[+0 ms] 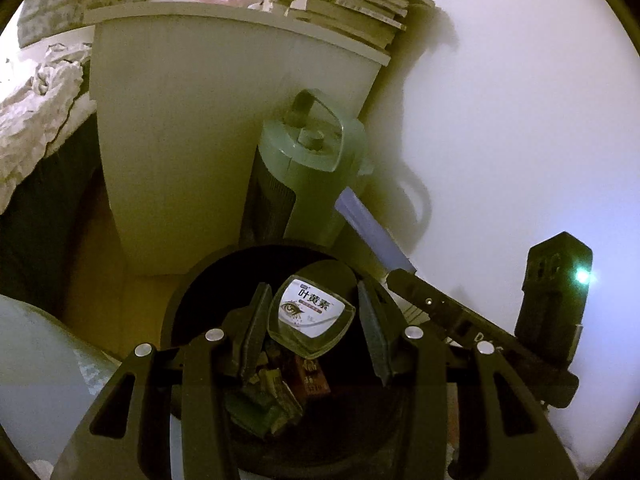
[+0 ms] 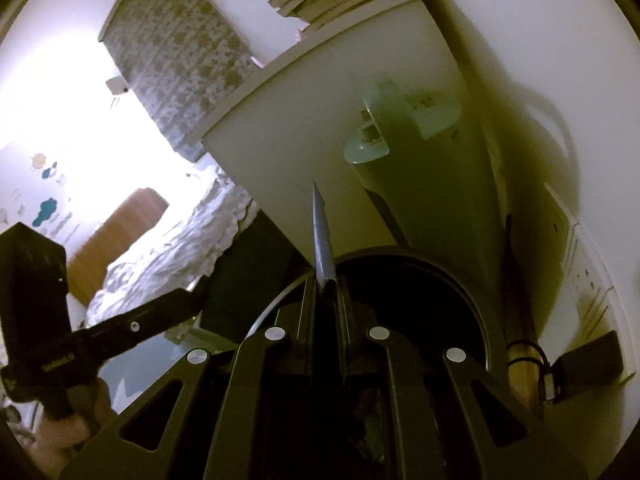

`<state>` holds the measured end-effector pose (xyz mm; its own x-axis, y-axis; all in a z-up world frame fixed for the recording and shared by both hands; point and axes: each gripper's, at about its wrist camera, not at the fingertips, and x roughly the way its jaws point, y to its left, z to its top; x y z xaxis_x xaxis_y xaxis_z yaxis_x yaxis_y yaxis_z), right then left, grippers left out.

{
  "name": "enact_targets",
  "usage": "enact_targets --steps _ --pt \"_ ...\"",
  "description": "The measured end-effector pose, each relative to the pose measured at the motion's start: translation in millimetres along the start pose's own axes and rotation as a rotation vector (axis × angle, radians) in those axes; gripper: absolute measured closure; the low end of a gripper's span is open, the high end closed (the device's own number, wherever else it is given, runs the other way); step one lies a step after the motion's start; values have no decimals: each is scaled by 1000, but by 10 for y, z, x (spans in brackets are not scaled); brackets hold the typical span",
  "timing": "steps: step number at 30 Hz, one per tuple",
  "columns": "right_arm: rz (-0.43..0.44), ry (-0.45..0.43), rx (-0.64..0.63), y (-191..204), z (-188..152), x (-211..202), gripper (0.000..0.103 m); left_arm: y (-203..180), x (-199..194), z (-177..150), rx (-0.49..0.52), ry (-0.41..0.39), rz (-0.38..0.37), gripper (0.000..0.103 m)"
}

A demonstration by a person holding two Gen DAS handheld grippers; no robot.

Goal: Collect trash
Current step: 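Carry both items to the black bin and release them inside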

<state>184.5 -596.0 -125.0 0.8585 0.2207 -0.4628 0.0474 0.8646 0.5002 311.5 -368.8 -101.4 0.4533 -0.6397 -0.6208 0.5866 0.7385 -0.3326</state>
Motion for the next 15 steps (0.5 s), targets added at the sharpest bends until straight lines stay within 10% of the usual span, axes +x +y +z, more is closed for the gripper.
enact_targets --steps 9,11,15 --pt "-6 11 17 -14 0 12 93 -28 102 12 -4 19 6 46" --pt "-9 13 30 -32 -3 19 76 -58 73 9 7 1 16 22" --pt "-15 -27 71 -79 -16 -22 41 -93 -14 -10 21 -17 11 13"
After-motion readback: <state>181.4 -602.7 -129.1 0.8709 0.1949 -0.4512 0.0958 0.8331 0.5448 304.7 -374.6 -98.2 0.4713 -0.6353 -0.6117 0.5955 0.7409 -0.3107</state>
